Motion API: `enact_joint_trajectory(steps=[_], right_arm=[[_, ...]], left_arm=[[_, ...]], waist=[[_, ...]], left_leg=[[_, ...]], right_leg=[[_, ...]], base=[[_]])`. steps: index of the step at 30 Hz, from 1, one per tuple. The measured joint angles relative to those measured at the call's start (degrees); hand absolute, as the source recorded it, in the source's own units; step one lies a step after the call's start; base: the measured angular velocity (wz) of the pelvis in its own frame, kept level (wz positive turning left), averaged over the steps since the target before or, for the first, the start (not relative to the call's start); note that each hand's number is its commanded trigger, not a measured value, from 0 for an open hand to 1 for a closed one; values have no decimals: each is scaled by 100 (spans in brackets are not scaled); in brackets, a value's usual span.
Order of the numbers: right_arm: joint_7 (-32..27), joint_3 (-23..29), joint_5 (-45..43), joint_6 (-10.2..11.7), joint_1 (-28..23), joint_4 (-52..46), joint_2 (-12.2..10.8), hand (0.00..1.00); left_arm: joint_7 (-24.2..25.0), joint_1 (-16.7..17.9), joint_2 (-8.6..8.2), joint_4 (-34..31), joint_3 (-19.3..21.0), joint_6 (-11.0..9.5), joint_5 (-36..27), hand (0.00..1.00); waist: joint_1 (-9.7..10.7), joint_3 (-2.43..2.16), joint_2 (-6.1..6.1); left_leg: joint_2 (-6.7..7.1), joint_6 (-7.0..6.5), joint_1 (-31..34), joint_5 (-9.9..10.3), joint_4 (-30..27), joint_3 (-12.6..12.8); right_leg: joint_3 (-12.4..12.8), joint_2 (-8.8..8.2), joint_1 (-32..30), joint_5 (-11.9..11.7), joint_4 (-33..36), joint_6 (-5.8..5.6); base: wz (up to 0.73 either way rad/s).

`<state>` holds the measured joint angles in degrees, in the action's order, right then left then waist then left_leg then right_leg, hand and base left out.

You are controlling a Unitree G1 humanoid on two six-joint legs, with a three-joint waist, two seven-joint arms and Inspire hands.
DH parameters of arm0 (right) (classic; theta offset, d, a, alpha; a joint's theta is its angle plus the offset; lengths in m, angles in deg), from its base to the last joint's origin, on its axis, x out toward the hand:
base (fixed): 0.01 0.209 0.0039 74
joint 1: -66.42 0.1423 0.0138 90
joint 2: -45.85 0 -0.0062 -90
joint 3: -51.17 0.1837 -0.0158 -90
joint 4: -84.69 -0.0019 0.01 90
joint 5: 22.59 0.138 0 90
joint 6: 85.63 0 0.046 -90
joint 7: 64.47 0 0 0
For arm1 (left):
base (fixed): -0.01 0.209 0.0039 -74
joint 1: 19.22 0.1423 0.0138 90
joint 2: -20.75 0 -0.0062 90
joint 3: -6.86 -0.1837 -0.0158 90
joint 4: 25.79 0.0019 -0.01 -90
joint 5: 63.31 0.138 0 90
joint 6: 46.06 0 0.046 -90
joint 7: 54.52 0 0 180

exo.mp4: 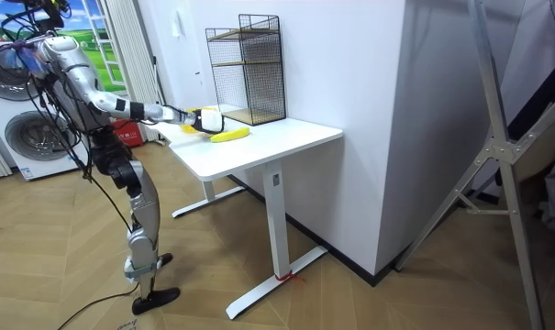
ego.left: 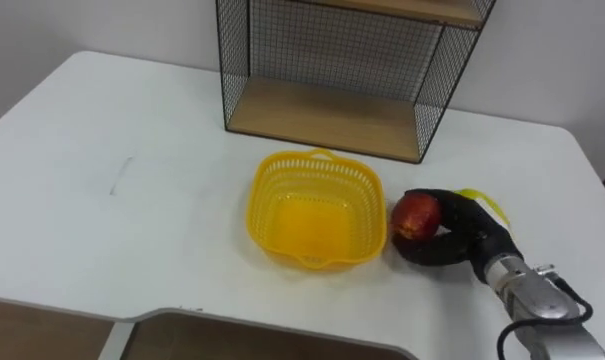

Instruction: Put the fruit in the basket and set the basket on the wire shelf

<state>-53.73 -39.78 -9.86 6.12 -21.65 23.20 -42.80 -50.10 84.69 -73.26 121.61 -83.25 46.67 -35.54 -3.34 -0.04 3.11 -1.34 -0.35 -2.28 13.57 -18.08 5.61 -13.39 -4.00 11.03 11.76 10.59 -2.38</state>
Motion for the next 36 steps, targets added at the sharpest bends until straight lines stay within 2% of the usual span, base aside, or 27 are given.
enact_joint_trajectory(steps=[5,10,13,14,16,19,28,33,36], right_arm=[[6,50,937,0,-94,0,-103,100],[-18,67,1314,1,-109,0,-168,100],[-20,65,1469,1,-108,-39,-180,100],[-26,64,1474,1,-107,-73,-180,100],[-116,57,1474,2,-108,-276,-181,100],[-268,57,1469,6,-108,-605,-181,100],[-453,62,1065,8,-114,-1489,-175,100],[-479,85,590,13,-107,-2068,-174,100],[-523,39,409,88,-54,-2306,-175,100]], left_arm=[[-1,158,-171,-10,99,-18,-1,0],[-1,186,-255,-9,102,-17,-10,0],[-1,181,-254,-9,100,-15,-18,0],[-1,178,-255,-10,96,-15,-18,0],[-1,177,-267,-9,89,-15,-16,0],[-1,158,-290,2,103,-15,-12,0],[0,138,-402,-3,112,-13,-4,0],[28,147,-422,-7,110,-17,-8,0],[19,138,-414,34,105,-45,-14,0]], waist=[[162,-32,-154],[185,-12,-138],[175,-22,-117],[168,-17,-109],[168,23,-93],[161,47,-105],[159,3,-200],[147,2,-205],[53,6,-196]], left_leg=[[1,2,-35,-6,20,46],[6,4,-34,-13,24,66],[10,4,-24,-13,39,68],[10,4,-20,-13,39,69],[10,5,-10,-13,20,73],[10,6,7,-11,32,79],[3,7,51,-11,64,91],[1,8,36,-10,69,92],[-8,9,-61,-10,104,170]], right_leg=[[45,-5,20,2,-4,-1],[67,-3,31,8,-85,-3],[71,-5,14,9,-89,-5],[71,-5,7,10,-91,-5],[72,-3,-7,10,-103,-6],[76,-3,-32,10,-103,-6],[82,0,-113,9,-82,-6],[76,0,-107,9,-76,-6],[172,3,-70,9,-57,-5]], base=[[-5],[0],[0],[0],[0],[0],[0],[-1],[-13]])
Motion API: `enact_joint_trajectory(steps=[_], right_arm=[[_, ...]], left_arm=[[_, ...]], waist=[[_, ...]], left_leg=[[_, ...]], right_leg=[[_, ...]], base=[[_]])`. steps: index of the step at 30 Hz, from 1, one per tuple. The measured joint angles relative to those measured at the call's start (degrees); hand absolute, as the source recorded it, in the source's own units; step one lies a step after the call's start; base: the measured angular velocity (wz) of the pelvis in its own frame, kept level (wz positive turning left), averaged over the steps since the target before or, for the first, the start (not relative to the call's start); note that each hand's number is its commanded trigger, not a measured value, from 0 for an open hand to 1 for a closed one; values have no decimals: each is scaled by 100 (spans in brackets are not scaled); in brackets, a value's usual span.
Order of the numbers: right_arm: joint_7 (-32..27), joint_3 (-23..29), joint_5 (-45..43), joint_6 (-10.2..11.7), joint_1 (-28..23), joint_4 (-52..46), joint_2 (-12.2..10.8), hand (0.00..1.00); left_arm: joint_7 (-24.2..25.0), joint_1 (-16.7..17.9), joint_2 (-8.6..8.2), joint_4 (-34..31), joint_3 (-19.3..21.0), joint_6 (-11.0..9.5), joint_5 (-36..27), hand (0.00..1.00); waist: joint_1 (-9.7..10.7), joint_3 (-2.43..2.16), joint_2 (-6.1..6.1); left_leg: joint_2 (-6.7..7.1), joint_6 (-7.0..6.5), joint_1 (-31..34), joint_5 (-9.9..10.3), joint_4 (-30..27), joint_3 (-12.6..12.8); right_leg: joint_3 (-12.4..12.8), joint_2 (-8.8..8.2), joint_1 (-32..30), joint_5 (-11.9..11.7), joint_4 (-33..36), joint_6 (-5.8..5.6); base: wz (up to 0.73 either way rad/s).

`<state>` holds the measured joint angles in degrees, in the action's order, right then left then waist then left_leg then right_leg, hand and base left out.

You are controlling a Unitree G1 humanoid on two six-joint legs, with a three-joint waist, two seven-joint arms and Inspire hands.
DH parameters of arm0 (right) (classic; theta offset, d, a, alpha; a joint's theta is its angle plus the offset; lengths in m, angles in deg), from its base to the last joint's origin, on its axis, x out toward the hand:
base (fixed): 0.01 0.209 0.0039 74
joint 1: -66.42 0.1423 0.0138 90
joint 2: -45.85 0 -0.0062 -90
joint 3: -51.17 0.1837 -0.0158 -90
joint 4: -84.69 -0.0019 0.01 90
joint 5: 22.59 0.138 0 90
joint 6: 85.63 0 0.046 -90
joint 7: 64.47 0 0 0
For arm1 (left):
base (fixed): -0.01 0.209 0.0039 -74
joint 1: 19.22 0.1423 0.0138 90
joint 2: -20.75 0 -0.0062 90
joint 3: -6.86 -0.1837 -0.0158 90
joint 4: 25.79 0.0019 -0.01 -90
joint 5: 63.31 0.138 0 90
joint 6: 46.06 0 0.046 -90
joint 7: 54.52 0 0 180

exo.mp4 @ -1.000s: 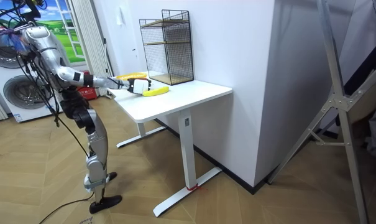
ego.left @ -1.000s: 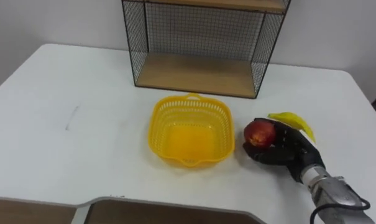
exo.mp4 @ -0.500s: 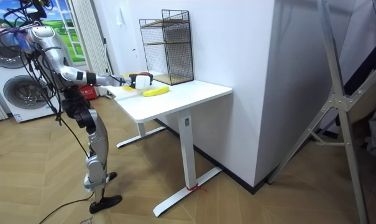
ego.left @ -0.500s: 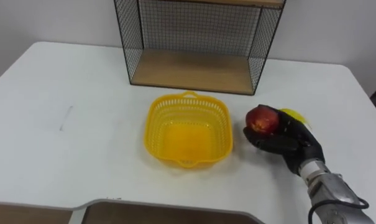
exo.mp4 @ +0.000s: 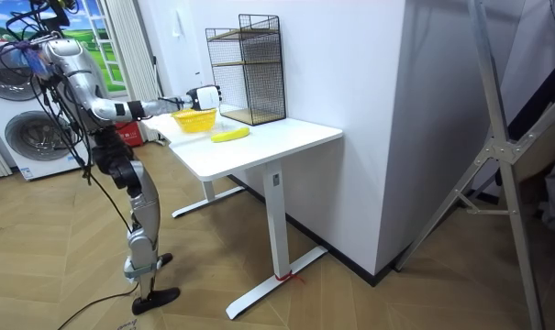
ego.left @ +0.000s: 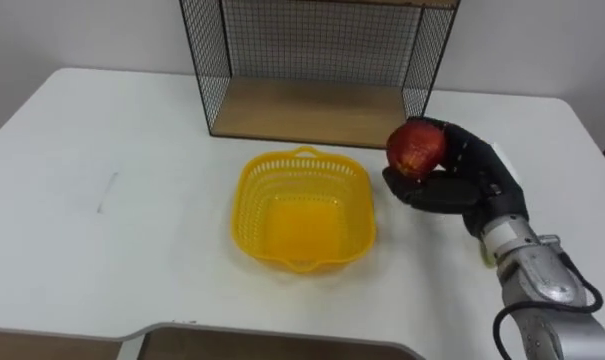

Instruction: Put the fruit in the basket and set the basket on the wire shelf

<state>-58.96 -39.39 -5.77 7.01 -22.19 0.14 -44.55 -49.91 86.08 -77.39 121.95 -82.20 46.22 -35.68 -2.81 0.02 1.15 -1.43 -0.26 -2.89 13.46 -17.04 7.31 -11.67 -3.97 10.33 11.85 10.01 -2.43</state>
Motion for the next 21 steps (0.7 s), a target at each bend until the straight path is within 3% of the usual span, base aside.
enact_joint_trajectory(steps=[7,15,21], right_arm=[[-56,-68,-864,40,29,-529,0,100],[-82,-289,-2546,42,51,-940,8,100],[-81,-492,-3040,48,76,-1121,23,100]], left_arm=[[-18,-151,91,267,-6,-38,-1,0],[17,-231,104,242,-44,-39,7,0],[16,-270,125,245,-133,-40,-4,0]], waist=[[-92,74,104],[-224,37,122],[-245,27,145]], left_leg=[[-3,-10,66,8,-16,-13],[-9,-12,164,8,-63,14],[-5,-11,165,8,-41,-8]], right_leg=[[39,-2,-57,-1,52,1],[47,-2,-179,-2,86,2],[25,-2,-158,-2,85,2]], base=[[-3],[0],[1]])
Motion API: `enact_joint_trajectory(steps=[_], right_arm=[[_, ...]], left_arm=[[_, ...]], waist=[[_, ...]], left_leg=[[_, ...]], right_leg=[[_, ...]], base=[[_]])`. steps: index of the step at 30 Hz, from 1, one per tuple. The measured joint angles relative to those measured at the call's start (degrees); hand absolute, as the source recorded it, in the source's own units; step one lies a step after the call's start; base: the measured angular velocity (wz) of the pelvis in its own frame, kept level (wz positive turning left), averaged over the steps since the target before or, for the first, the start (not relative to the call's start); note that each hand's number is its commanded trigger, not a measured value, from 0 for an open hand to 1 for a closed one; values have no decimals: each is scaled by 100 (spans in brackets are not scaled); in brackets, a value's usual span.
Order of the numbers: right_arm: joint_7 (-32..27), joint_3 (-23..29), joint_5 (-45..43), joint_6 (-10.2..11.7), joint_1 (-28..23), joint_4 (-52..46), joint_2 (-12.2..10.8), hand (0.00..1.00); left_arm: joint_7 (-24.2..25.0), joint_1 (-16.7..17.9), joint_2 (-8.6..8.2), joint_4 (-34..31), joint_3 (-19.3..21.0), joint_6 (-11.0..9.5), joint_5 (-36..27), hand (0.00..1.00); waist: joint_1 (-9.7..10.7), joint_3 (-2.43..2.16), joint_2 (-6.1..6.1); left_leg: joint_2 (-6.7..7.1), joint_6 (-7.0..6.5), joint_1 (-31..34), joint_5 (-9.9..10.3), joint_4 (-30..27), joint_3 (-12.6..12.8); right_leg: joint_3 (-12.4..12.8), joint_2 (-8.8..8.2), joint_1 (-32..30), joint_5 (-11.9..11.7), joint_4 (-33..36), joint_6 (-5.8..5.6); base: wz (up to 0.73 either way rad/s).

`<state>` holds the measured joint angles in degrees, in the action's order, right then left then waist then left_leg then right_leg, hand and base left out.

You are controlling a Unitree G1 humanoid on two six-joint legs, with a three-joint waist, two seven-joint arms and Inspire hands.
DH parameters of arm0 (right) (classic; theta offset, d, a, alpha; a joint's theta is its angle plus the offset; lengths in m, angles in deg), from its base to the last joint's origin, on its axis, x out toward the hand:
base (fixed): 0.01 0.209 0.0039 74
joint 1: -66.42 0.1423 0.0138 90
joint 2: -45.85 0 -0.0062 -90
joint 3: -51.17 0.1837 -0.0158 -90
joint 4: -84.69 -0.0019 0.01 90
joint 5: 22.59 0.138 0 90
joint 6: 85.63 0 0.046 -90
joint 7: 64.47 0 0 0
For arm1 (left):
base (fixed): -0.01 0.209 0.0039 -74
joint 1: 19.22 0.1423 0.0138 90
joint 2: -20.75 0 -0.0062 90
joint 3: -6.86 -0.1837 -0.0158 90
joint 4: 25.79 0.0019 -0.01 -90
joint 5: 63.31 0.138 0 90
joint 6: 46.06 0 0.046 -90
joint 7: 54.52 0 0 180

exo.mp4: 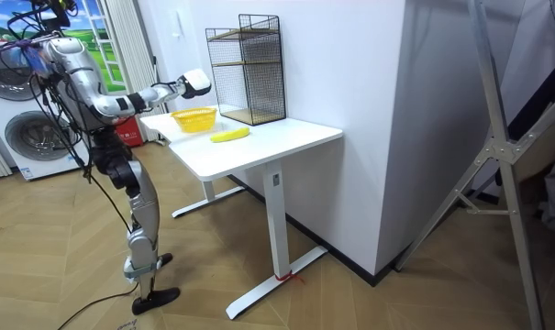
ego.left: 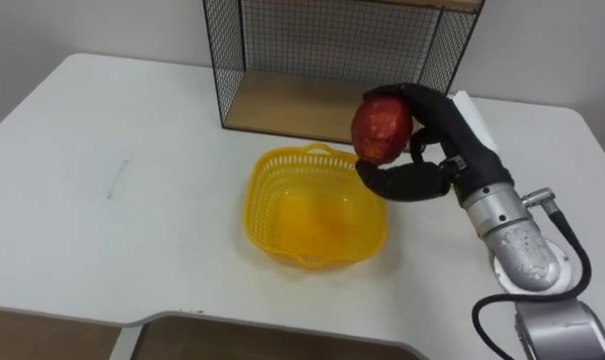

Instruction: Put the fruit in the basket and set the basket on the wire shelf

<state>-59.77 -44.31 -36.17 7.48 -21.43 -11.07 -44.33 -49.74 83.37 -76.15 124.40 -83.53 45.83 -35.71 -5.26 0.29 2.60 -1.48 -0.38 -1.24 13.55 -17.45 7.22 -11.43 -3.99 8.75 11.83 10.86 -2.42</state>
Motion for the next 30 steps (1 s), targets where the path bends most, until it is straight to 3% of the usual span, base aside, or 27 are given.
enact_joint_trajectory(steps=[5,6,7,8,9,21,30], right_arm=[[185,-269,-53,-7,0,52,31,100],[242,-301,-54,-24,0,57,31,80],[281,-332,-54,-37,0,57,32,51],[305,-345,-54,-45,0,57,32,7],[344,-376,-53,-75,0,57,32,0],[490,-492,-497,-77,3,304,26,0],[590,-496,-548,-77,4,328,25,0]], left_arm=[[0,-92,96,-1,-51,6,2,0],[0,-112,117,-1,-51,6,2,0],[0,-124,135,-1,-51,9,2,0],[0,-129,141,-1,-55,12,3,0],[-1,-132,151,-1,-66,17,3,0],[1,-236,201,-14,-431,21,7,0],[1,-238,209,-80,-431,19,8,0]], waist=[[-5,12,29],[-6,22,44],[-9,30,62],[-8,33,73],[-9,33,91],[-11,57,133],[-38,52,140]], left_leg=[[-1,2,-6,-1,19,-19],[0,1,-4,-1,19,-27],[0,1,0,-1,19,-30],[0,1,2,-1,20,-32],[2,1,6,-1,23,-34],[9,2,102,-1,-4,-111],[10,2,156,-1,-18,-115]], right_leg=[[-18,0,-4,0,-12,0],[-19,0,-4,0,-13,0],[-22,0,-7,0,-13,0],[-24,0,-7,0,-14,0],[-26,0,-11,0,-17,0],[-48,7,-76,0,-17,0],[-37,9,-136,0,-15,0]], base=[[0],[0],[0],[0],[0],[1],[0]])
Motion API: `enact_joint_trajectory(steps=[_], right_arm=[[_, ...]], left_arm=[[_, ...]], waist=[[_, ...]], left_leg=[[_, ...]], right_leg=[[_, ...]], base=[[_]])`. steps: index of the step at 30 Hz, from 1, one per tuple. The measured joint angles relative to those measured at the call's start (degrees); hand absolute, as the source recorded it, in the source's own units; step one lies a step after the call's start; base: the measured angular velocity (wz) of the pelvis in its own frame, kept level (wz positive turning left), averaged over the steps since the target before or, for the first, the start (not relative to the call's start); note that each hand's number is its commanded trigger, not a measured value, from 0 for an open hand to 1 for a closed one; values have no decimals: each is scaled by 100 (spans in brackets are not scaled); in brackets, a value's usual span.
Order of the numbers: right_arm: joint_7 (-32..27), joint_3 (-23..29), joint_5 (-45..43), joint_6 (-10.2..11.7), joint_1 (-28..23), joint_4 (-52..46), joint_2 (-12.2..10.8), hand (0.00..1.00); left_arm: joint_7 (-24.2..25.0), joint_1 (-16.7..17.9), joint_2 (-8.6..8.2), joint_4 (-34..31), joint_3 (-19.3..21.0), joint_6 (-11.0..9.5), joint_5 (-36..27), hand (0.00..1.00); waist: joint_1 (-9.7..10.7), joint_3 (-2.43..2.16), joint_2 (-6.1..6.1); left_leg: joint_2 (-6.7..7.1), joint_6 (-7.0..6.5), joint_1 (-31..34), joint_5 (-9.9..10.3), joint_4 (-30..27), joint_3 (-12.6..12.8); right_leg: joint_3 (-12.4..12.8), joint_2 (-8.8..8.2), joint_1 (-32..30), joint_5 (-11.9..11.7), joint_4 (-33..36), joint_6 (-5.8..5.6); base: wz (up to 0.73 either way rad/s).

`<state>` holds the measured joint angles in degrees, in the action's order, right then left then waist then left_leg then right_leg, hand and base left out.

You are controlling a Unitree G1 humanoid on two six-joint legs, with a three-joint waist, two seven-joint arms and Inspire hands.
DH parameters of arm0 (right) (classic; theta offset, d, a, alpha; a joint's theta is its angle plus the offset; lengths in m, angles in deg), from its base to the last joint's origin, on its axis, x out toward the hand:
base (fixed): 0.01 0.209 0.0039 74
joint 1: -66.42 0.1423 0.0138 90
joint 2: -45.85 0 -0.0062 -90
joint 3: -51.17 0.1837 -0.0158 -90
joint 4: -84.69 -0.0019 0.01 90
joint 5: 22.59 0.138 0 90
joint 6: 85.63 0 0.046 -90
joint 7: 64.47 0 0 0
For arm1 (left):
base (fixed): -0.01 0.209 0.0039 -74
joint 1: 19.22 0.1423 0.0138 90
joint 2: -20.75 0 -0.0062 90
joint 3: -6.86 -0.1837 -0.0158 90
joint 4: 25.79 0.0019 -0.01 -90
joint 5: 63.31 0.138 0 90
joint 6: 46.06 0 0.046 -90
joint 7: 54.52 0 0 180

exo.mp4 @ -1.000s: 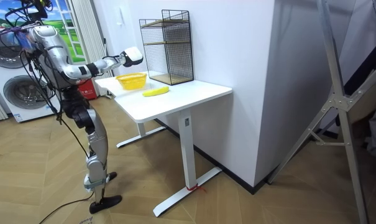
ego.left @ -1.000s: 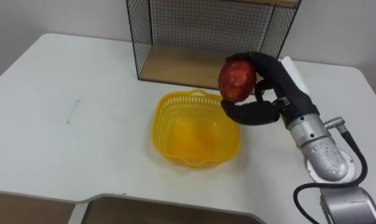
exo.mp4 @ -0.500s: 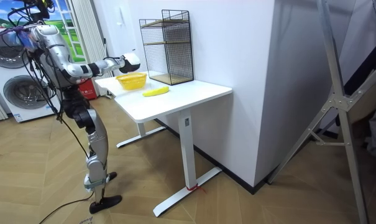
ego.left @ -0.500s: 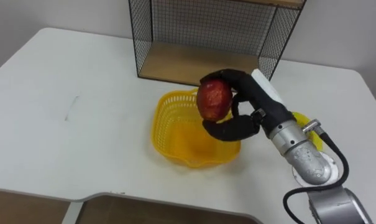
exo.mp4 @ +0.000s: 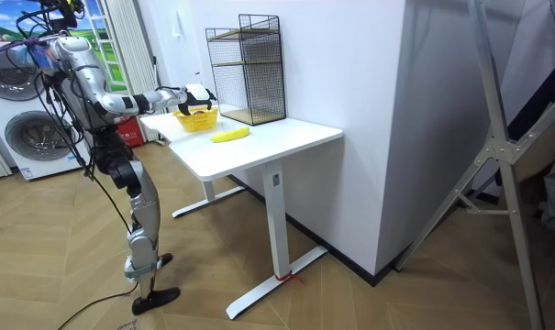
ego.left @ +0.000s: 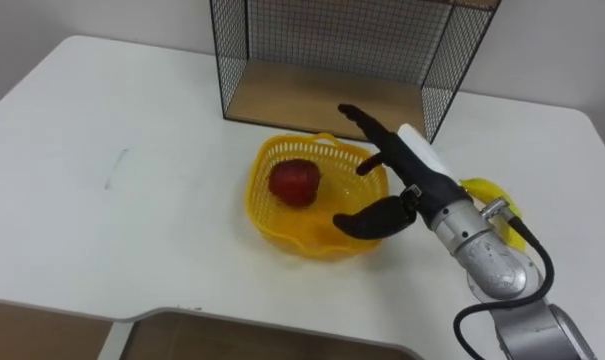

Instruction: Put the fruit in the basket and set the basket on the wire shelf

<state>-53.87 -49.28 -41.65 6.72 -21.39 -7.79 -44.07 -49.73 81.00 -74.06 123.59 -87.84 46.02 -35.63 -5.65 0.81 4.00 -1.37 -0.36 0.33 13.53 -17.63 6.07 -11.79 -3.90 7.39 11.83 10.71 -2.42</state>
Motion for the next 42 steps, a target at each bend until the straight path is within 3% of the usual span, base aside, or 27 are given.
enact_joint_trajectory(steps=[10,23,33,38,42], right_arm=[[0,0,3,0,1,7,1,0],[-2,0,21,4,1,7,1,0],[-3,57,823,1,15,61,2,0],[-62,442,1050,8,192,294,3,0],[-204,771,1248,10,257,317,4,0]], left_arm=[[0,-19,6,-2,0,-2,0,0],[0,-70,68,-3,0,-36,0,0],[-1,-26,69,-37,5,-26,5,0],[0,82,24,-113,30,-4,6,0],[57,237,-8,-216,65,-2,13,0]], waist=[[-84,28,8],[-83,29,12],[-52,44,-12],[-26,44,-31],[49,-24,-108]], left_leg=[[1,0,-1,0,9,-10],[2,0,-2,0,0,-13],[3,0,-76,2,1,-30],[5,-2,-59,4,-55,-30],[6,-2,-87,4,-58,-27]], right_leg=[[-1,0,5,0,-3,0],[7,-1,42,0,-2,0],[-103,-10,161,1,-2,-1],[-94,-9,170,0,-4,-1],[-94,-12,168,0,-4,-1]], base=[[0],[0],[1],[0],[0]])
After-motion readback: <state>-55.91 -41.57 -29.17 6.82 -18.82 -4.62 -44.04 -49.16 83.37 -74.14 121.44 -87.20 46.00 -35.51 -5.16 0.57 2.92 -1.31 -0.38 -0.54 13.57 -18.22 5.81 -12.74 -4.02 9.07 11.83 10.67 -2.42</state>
